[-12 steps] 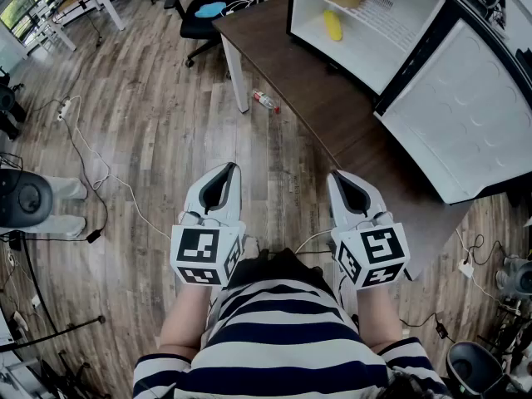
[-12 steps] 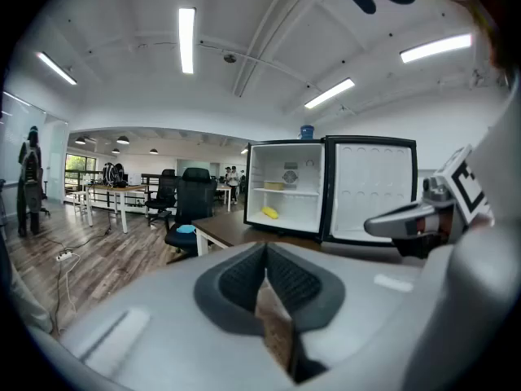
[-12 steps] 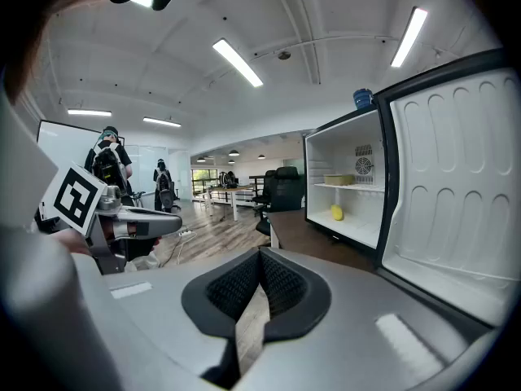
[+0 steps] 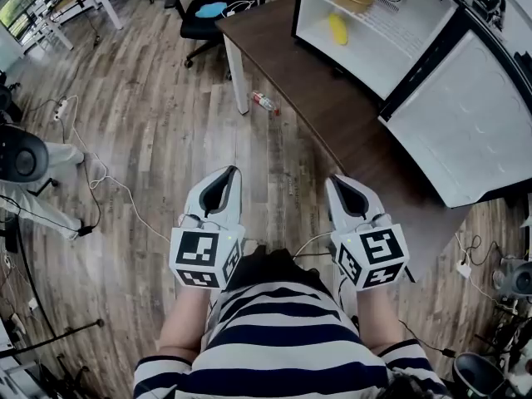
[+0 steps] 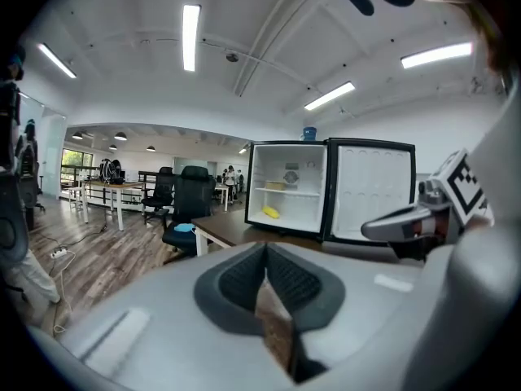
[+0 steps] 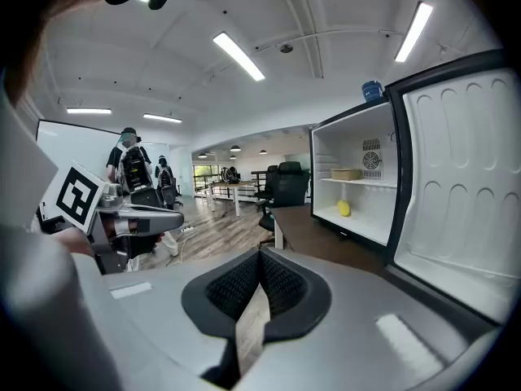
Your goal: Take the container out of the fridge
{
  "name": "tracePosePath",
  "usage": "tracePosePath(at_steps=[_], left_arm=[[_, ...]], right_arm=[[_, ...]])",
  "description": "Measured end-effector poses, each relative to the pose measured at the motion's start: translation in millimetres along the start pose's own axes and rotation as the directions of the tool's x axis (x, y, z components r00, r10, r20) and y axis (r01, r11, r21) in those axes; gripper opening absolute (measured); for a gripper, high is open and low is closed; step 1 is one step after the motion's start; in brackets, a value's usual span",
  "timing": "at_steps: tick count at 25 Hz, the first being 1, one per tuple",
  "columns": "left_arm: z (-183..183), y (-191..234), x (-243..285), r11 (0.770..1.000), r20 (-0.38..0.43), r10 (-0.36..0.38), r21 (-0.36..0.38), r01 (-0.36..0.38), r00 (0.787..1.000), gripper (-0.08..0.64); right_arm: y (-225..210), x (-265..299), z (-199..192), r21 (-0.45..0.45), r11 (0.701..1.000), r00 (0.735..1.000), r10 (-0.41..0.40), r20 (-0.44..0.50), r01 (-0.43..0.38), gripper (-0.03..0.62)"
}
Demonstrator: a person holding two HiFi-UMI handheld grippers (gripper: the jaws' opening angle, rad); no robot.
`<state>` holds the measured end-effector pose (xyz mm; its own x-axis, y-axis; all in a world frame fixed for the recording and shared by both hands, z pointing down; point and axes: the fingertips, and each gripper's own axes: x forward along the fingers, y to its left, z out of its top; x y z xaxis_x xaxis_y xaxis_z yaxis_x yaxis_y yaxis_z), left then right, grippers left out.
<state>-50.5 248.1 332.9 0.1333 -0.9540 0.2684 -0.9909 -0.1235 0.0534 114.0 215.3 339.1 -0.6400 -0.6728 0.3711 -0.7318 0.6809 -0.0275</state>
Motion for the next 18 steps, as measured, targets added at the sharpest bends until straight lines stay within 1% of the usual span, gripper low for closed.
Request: tracePosePath(at_steps=[8,14,18], left_arm=[[-3,36,9,1.0,-0.013,-0.012,0.008,0.012,1.0,0.0],[2,58,17,0.998,-0.011,-0.038,0.044,0.038,0.999,0.0],[10,66,14,0.997,0.017,-0.075,0.024,0.075,0.997,0.0]], right_arm=[[16,32,8,-0.022,1.0,1.0,0.004,-0.015,-0.005,-0.003],[31,60,20,-0.046,0.999,1.0,0.02,0.001,-0.02,-0.003],[42,72,23,-0.078,0.997,1.0,0.007,-0.005,-0.007,-0.003]])
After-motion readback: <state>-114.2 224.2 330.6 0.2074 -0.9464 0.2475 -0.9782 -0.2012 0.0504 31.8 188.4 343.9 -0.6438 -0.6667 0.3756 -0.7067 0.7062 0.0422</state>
